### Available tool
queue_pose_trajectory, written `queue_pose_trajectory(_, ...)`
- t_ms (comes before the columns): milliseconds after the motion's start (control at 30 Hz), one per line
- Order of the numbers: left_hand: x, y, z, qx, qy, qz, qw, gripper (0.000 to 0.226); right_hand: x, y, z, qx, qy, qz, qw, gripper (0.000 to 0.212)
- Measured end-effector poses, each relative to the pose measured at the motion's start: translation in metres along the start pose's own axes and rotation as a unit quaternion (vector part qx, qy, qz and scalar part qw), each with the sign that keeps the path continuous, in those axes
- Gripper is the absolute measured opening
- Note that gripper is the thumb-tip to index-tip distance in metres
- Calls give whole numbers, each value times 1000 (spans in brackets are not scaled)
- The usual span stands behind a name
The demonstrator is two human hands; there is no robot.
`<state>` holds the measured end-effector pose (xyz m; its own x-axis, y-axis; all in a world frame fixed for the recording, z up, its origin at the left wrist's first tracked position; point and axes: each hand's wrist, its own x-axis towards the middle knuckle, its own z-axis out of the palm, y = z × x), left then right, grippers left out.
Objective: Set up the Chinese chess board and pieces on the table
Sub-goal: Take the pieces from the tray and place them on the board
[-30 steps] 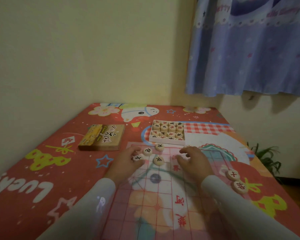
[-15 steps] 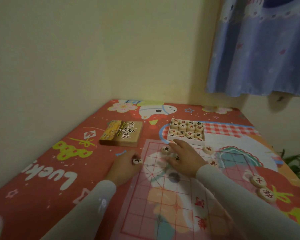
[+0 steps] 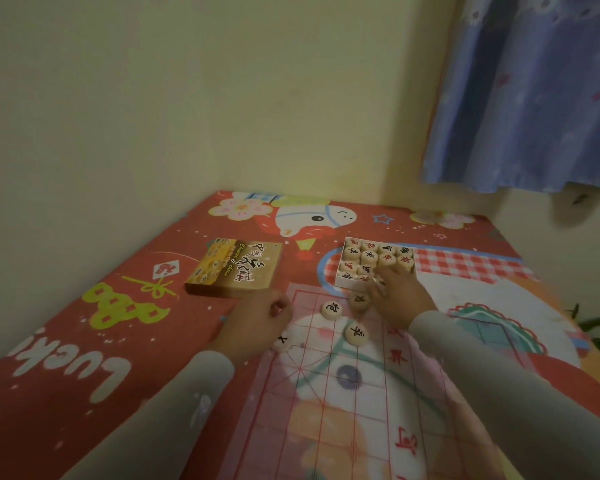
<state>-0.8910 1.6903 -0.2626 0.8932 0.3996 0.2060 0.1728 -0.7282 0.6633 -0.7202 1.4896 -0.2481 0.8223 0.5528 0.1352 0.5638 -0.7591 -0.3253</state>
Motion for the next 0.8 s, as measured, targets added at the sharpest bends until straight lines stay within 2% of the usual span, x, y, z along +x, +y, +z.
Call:
queue_pose_trajectory(200, 63, 33, 12, 71, -58, 55, 994, 11, 52, 22, -6, -17, 34, 33, 999, 26)
queue_pose_trajectory(433, 147, 58, 57, 150, -59, 123, 979, 24, 97, 37, 5, -80, 16, 47, 996, 19)
queue_pose_trajectory(600, 186, 65, 90, 268, -66, 133, 952, 27, 114, 47, 14, -73, 34, 42, 996, 12)
queue_pose_trajectory(700, 192, 67, 106, 284, -67, 120, 949, 26, 112, 54, 8, -13, 40, 46, 998, 21)
queue_pose_trajectory(800, 196, 68, 111, 277, -68, 104, 953, 25, 107, 61, -9, 49, 87, 43, 994, 24)
